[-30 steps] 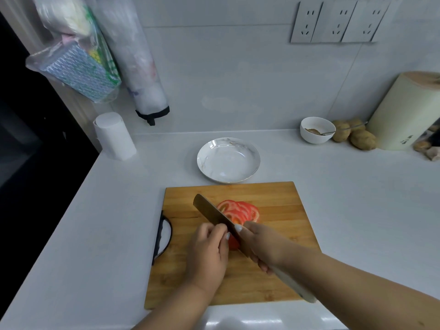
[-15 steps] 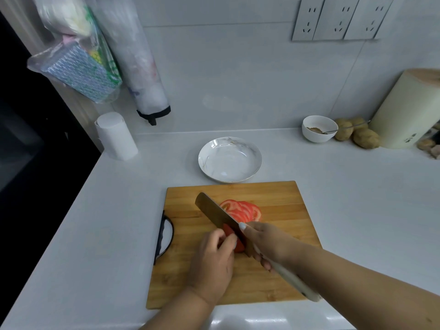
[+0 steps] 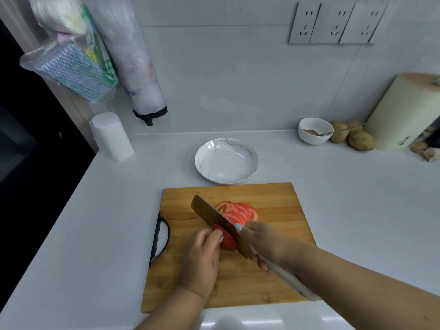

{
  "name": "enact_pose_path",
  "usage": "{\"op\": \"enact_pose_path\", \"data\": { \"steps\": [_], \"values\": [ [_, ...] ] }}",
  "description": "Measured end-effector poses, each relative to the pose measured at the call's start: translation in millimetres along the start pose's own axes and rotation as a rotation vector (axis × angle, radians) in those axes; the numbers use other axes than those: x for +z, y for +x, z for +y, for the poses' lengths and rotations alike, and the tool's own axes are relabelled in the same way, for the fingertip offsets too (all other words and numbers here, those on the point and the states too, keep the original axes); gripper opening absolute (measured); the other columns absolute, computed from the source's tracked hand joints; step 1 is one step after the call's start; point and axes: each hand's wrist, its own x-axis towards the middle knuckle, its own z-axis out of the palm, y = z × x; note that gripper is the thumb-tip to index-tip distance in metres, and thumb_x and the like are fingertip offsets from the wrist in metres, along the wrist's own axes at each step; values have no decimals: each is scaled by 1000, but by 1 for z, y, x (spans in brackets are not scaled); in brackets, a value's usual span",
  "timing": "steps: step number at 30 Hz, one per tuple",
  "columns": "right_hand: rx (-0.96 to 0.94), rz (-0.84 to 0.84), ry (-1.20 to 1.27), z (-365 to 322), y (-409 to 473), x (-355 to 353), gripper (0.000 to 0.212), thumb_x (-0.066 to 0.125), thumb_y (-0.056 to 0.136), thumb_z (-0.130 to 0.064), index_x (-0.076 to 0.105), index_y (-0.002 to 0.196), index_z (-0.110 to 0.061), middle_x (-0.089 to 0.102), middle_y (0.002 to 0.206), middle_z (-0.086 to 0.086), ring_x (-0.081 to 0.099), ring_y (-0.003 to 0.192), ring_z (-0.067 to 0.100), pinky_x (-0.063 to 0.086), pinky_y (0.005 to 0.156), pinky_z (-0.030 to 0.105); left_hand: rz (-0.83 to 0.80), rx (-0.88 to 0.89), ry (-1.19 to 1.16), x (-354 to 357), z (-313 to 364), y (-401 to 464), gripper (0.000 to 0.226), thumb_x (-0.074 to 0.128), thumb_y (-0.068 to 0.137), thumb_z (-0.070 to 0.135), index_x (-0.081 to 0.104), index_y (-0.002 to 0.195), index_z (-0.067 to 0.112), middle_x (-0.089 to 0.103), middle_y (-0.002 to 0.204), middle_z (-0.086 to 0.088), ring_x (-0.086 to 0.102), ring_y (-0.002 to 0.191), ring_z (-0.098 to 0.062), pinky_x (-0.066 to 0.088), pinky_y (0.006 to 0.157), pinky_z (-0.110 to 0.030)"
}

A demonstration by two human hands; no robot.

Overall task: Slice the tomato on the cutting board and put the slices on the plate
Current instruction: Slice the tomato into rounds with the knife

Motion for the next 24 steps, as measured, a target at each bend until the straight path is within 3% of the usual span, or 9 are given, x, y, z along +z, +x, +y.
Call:
{"op": "enact_pose_path", "data": {
  "steps": [3, 6, 8, 15, 19, 24],
  "values": [
    [-3, 8, -19, -3, -6, -4, 43, 34, 98, -57, 53, 100, -19, 55, 57, 0, 47, 38, 12, 43, 43, 22, -7, 5, 2, 1, -1, 1, 26, 59, 81, 8, 58, 104, 20, 60, 90, -2, 59, 80, -16, 53, 63, -26],
    [-13, 18, -38, -9, -18, -12, 48, 32, 99, -55, 53, 114, -14, 53, 57, 0, 46, 39, 12, 42, 40, 20, -10, -2, 5, 2, -2, 2, 18, 51, 88, 16, 61, 102, 17, 60, 90, -3, 59, 80, -17, 52, 65, -25],
    [-7, 15, -33, -12, -28, -17, 47, 32, 98, -56, 53, 114, -17, 52, 57, 1, 46, 39, 13, 41, 41, 20, -13, -29, 0, 1, 0, 3, 21, 47, 90, 21, 63, 102, 17, 61, 92, -3, 59, 82, -16, 50, 67, -22],
    [-6, 16, -52, -18, -55, -25, 41, 33, 98, -55, 50, 85, -20, 51, 56, 1, 45, 38, 13, 42, 42, 21, -29, -70, 37, 3, 3, 4, 23, 66, 82, 7, 65, 104, 15, 63, 97, -6, 60, 85, -18, 46, 69, -20],
    [2, 17, -78, -16, -60, -25, 39, 32, 99, -53, 50, 89, -20, 51, 58, 1, 45, 38, 12, 43, 44, 21, -22, -70, 31, 3, 4, 4, 25, 67, 81, 6, 64, 104, 15, 62, 96, -6, 60, 85, -19, 47, 68, -21],
    [21, 6, -68, -14, -63, -25, 34, 32, 99, -55, 47, 79, -32, 52, 60, 3, 46, 38, 13, 43, 43, 22, -14, -56, 17, 3, 2, 5, 28, 67, 80, 4, 59, 103, 18, 60, 92, -7, 59, 81, -20, 53, 63, -27]
  ]
}}
